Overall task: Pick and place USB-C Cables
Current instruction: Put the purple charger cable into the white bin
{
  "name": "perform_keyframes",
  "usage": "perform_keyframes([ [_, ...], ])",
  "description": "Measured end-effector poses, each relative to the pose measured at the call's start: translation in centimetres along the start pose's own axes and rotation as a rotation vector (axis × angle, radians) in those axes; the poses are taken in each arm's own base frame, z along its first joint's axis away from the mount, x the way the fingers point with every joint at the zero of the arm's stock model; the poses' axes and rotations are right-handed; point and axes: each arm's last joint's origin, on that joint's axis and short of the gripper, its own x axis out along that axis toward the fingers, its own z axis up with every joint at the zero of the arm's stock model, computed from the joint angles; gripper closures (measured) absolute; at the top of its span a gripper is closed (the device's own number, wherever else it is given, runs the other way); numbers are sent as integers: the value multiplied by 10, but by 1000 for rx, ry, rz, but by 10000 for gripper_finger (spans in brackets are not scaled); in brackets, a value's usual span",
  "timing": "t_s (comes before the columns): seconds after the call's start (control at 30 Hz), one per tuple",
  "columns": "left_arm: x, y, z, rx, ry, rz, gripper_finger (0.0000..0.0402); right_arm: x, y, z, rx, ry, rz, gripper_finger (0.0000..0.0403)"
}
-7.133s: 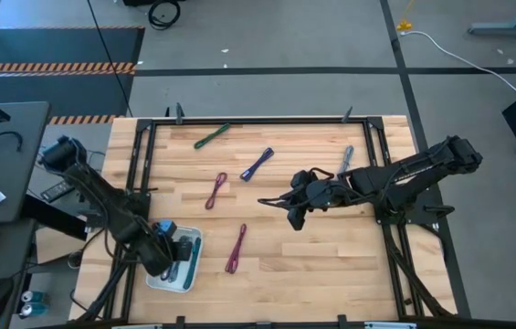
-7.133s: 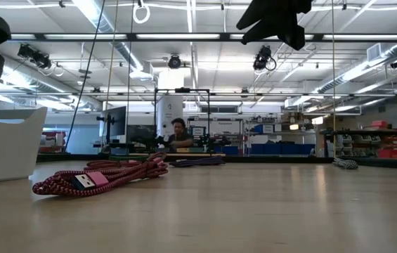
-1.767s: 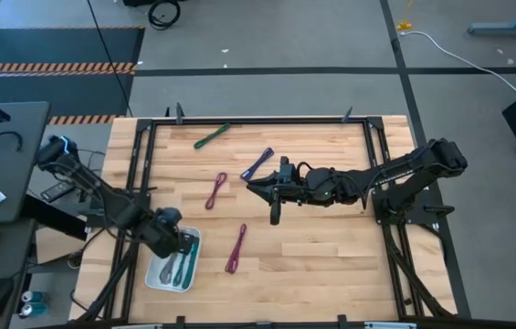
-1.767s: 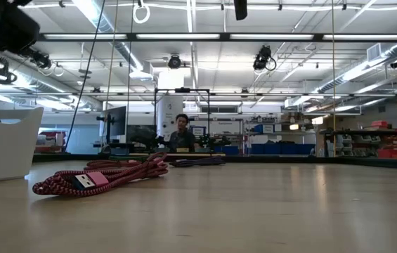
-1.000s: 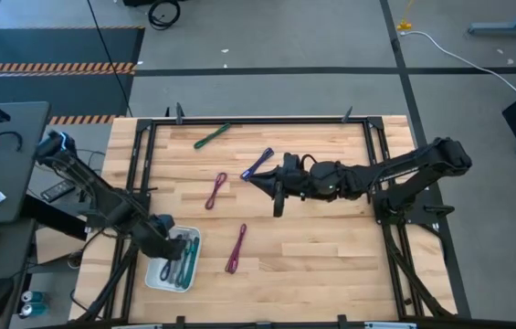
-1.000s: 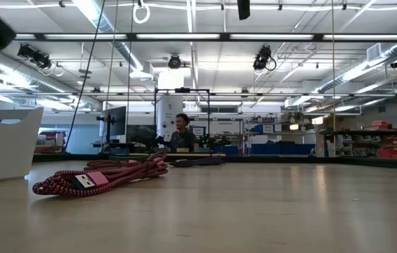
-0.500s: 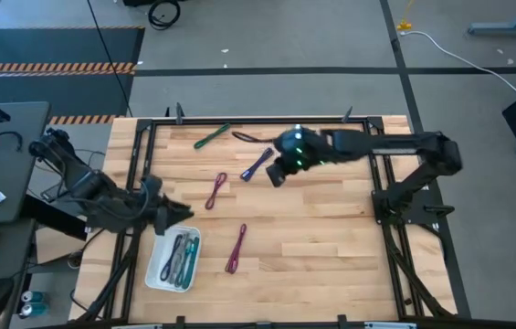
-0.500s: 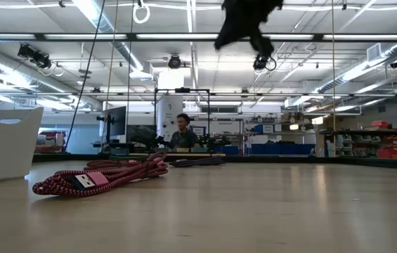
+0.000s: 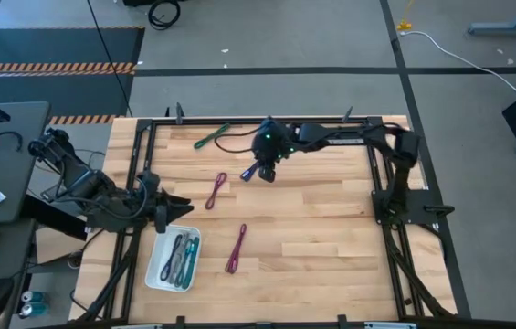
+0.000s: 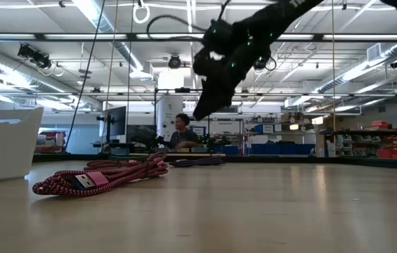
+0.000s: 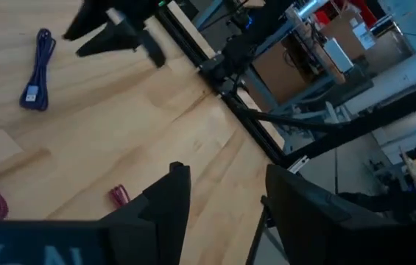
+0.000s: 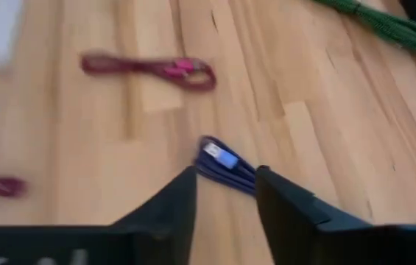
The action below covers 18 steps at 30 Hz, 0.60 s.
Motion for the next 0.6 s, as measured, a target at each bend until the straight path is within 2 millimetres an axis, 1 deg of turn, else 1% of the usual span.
perform_keyframes([
  [0.13, 0, 0, 0, -42, 0, 0, 219, 26, -17, -12, -101, 53, -19, 205],
  [0.27, 0, 0, 0, -78, -3, 1, 221, 47, -35, -25, -133, 94, -38, 179],
  [0.47, 0, 0, 1, -126, -52, 13, 221, 64, -57, -38, -187, 132, -68, 179],
  [0.6, 3, 0, 1, -144, -84, 28, 221, 68, -63, -47, -199, 186, -40, 192],
])
